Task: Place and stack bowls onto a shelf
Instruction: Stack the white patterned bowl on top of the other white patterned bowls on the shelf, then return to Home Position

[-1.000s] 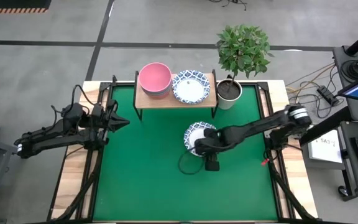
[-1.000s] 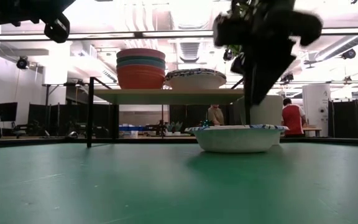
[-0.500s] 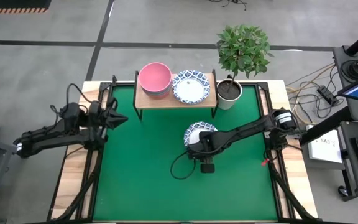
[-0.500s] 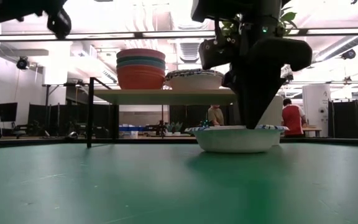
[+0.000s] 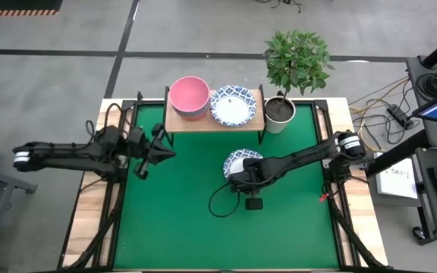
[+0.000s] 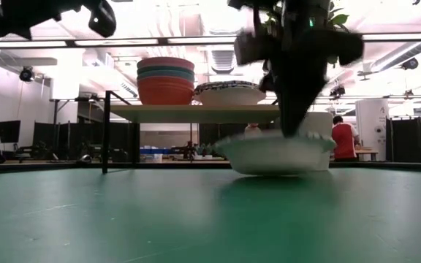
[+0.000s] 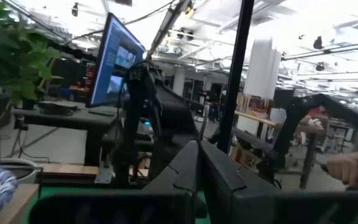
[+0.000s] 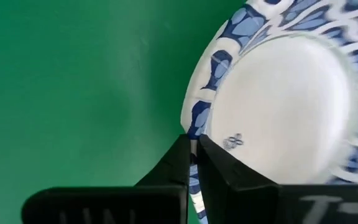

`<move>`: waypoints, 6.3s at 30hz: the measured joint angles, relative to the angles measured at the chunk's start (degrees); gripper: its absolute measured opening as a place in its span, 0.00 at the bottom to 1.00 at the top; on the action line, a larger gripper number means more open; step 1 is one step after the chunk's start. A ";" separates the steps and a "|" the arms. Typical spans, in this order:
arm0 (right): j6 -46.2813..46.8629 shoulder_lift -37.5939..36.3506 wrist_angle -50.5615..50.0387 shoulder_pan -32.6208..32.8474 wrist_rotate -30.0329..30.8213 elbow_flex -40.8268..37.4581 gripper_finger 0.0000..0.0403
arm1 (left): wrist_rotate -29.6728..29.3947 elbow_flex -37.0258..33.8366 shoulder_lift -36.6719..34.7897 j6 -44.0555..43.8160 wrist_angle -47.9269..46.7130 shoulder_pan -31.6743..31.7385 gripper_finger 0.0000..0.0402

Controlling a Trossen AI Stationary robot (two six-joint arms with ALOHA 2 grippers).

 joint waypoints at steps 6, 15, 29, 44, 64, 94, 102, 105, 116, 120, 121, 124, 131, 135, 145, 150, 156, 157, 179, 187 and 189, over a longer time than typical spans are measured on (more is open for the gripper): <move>-1.15 -3.49 -5.72 2.02 4.59 8.25 0.02 | 0.00 3.55 3.53 2.36 -0.65 -2.13 0.00; -5.51 -4.91 -15.37 4.98 14.81 24.11 0.02 | 0.02 7.25 2.93 4.54 -5.58 -3.91 0.00; -18.39 -4.99 -22.34 -2.22 22.44 35.84 0.02 | 0.02 8.05 2.94 5.59 -7.47 -4.86 0.00; -30.61 -0.34 -21.36 -18.91 20.83 35.06 0.02 | 0.02 8.08 2.81 5.59 -7.36 -4.85 0.00; -23.62 -1.63 -20.93 -19.21 19.17 34.97 0.24 | 0.02 8.00 2.88 4.98 -8.72 -5.49 0.00; -18.34 -41.33 52.90 -6.71 0.78 -39.24 0.02 | -0.48 -1.26 -4.23 13.56 -19.51 -11.12 0.00; -19.80 -50.00 60.44 -6.95 0.61 -49.82 0.02 | -0.66 -4.47 -13.68 14.10 -20.71 -8.14 0.00; -20.35 -52.87 60.96 -7.88 0.63 -52.22 0.02 | -1.48 -6.05 -16.80 14.06 -20.74 -6.34 0.00; -20.03 -60.81 70.29 -13.07 -5.81 -61.51 0.02 | -2.58 -13.66 -30.22 9.44 -21.83 -1.07 0.00; -18.99 -62.78 73.67 -13.89 -6.42 -65.24 0.02 | -2.51 -16.22 -35.46 7.47 -22.73 -1.01 0.00; -18.51 -63.26 74.52 -13.93 -6.65 -66.03 0.02 | -2.51 -16.92 -36.76 7.36 -22.99 -1.01 0.00; -18.15 -65.11 76.82 -13.98 -7.94 -68.72 0.02 | -2.43 -18.77 -38.54 6.90 -22.02 -1.01 0.00; -18.20 -71.47 77.26 -13.98 -9.40 -72.84 0.02 | -3.02 -21.37 -38.34 6.21 -19.64 -1.01 0.00; -17.84 -75.42 77.36 -13.98 -11.57 -74.85 0.02 | -3.05 -21.42 -38.44 7.62 -18.79 -1.03 0.00; -11.19 -82.44 75.68 -13.96 -18.76 -78.27 0.02 | -1.92 -21.42 -38.46 10.14 -18.24 -1.08 0.00; -12.34 -82.85 75.54 -13.96 -20.79 -78.29 0.02 | -1.95 -21.44 -38.13 6.91 -18.81 -1.07 0.00; -18.50 -81.89 75.45 -13.98 -20.17 -78.33 0.02 | -1.92 -21.44 -37.15 5.99 -20.75 -1.07 0.00; -19.43 -81.75 75.44 -13.97 -20.18 -78.33 0.02 | -1.92 -21.44 -36.94 5.99 -20.74 -1.07 0.00; 22.65 -86.87 57.56 -13.96 -19.66 -78.39 0.02 | -1.92 -21.46 -35.24 5.99 -20.77 -1.07 0.00; 46.31 -86.78 55.89 -13.98 -18.55 -78.39 0.02 | -1.93 -21.46 -35.16 5.99 -20.78 -1.07 0.00; 46.17 -87.43 56.86 -13.48 -16.99 -78.39 0.02 | -1.94 -21.46 -35.16 5.99 -20.77 -1.07 0.00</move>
